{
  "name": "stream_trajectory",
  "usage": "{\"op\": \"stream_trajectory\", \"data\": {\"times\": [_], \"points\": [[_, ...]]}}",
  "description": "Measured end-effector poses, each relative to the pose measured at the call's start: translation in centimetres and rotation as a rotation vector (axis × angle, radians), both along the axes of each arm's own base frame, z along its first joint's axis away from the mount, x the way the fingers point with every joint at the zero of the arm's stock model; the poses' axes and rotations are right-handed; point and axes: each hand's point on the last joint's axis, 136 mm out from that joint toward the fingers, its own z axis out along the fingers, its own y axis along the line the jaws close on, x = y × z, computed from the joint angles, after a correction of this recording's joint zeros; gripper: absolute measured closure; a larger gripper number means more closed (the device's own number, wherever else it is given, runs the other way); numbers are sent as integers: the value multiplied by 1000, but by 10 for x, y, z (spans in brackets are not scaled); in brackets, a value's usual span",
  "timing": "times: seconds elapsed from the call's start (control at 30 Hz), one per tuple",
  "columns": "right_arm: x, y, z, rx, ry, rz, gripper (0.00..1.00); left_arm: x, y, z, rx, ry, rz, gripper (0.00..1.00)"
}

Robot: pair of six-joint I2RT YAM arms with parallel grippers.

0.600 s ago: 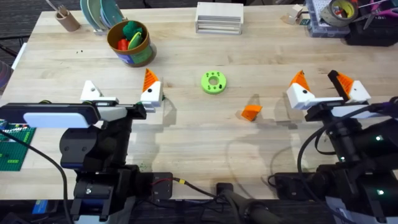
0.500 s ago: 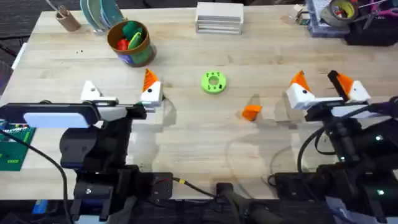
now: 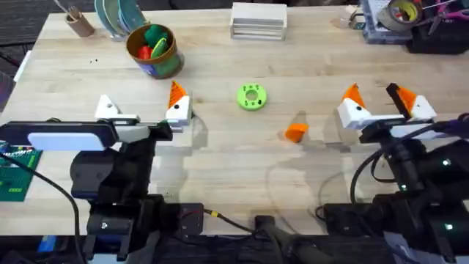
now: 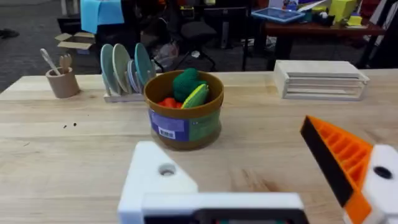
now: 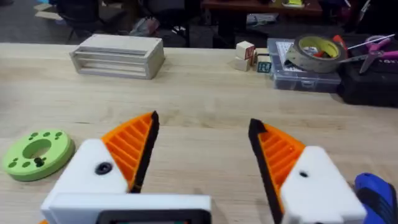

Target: Pick up the gripper from the table and insert it into the empty holder that is missing its gripper. Then pick up a screw, insert it into the mounting hole, and use the screwdriver to tighten it. Finally, clean up the table by picking up the vegetable and placing it into the bucket.

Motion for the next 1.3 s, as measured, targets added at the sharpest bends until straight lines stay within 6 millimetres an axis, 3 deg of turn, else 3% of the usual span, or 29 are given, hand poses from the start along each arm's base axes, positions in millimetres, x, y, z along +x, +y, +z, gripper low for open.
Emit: {"op": "stream_trajectory", "data": {"times": [0.13, 0.27, 0.47, 0.67, 0.83, 1.0, 1.3], "points": [[-1, 0, 1, 0, 13, 0, 57, -3, 0, -6, 1, 61, 0, 10], [-10, -1, 2, -1, 93, -5, 57, -12, 0, 7, 2, 137, -1, 10], [-25, -3, 40, -4, 188, -18, 56, -19, 0, 38, 8, 299, -2, 10], [-26, -4, 68, -6, 333, -21, 57, -11, 0, 39, 70, 552, -21, 9], [-20, 0, 89, -1, 410, 0, 57, 7, 0, 33, 149, 682, -55, 8], [-15, 5, 95, 9, 425, 30, 57, 18, 0, 7, 176, 798, -77, 8], [-16, 9, 94, 15, 431, 48, 55, 4, 0, -58, 183, 1113, -115, 9]]}}
